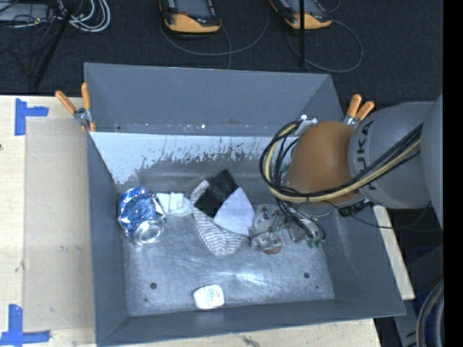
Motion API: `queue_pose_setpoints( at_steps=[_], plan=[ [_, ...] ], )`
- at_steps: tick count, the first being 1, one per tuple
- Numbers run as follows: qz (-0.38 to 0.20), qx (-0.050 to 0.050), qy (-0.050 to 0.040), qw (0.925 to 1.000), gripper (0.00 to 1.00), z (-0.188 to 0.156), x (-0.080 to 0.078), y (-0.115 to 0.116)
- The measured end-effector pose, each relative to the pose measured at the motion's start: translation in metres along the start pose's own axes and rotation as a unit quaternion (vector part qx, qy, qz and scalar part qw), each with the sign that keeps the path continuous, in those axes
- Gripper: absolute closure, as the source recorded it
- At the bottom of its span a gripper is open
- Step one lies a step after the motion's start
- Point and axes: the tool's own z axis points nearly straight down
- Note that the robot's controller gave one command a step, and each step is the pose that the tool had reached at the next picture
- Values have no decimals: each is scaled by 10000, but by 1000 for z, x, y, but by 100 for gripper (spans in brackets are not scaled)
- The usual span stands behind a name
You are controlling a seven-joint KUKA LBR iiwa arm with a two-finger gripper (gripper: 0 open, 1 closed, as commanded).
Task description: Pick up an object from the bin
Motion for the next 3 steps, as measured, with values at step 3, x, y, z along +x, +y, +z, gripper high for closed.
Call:
queue_pose_setpoints(
  at_steps=[3],
  plan=[
    [-325,-2,75,9994,100,-158,-17,48]
  ],
)
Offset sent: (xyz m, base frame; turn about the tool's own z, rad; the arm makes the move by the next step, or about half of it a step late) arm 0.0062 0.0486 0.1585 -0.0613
